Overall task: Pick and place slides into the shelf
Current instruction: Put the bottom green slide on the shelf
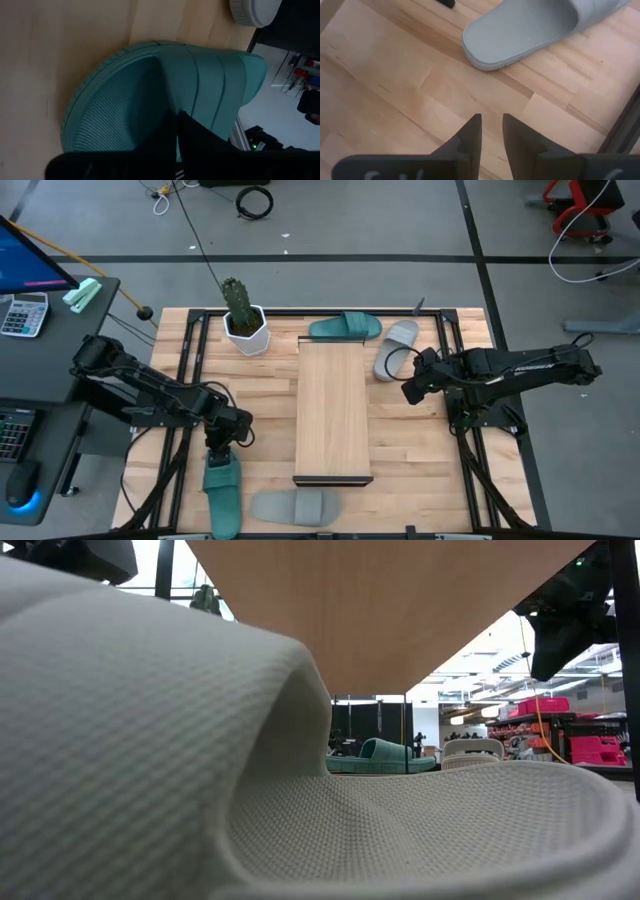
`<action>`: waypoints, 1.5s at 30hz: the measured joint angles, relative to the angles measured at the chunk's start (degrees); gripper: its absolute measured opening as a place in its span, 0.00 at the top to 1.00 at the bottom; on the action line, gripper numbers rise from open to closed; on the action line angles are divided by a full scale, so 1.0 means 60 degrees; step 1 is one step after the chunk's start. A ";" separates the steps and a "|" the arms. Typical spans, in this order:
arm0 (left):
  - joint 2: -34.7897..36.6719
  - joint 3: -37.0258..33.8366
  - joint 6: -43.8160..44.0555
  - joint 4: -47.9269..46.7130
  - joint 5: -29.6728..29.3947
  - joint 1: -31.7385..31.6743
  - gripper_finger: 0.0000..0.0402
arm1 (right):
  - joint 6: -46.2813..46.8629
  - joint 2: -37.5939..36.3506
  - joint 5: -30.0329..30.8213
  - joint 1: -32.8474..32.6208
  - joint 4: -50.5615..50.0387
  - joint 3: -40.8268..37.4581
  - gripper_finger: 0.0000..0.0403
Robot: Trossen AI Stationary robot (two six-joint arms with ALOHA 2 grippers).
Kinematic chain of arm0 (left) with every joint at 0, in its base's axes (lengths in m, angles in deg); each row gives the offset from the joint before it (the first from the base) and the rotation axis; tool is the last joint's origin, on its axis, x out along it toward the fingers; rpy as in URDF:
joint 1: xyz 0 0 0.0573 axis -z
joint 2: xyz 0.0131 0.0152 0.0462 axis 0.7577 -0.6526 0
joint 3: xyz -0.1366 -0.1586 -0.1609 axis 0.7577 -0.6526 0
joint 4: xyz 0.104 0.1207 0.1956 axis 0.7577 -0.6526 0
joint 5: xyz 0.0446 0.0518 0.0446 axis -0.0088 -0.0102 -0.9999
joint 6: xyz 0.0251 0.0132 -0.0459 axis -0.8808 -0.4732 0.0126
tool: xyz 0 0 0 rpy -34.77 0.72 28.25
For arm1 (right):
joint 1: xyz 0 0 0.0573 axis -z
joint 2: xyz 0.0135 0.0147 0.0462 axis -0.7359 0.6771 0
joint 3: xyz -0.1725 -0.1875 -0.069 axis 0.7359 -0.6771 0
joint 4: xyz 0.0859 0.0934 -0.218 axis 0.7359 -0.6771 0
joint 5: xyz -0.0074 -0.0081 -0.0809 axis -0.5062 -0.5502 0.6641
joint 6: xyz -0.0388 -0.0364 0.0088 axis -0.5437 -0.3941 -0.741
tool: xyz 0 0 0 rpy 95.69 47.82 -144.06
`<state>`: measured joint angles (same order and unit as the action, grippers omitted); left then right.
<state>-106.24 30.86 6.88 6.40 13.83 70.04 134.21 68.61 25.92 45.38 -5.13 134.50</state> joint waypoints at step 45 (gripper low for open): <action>0.3156 0.7038 0.0526 -0.3770 -0.3914 0.0195 0.99 | -0.0331 0.0031 -0.0011 0.0000 0.0007 0.0001 0.79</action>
<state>-87.30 73.09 10.03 -16.22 -9.65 71.22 132.22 68.80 25.86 45.38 -5.09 134.50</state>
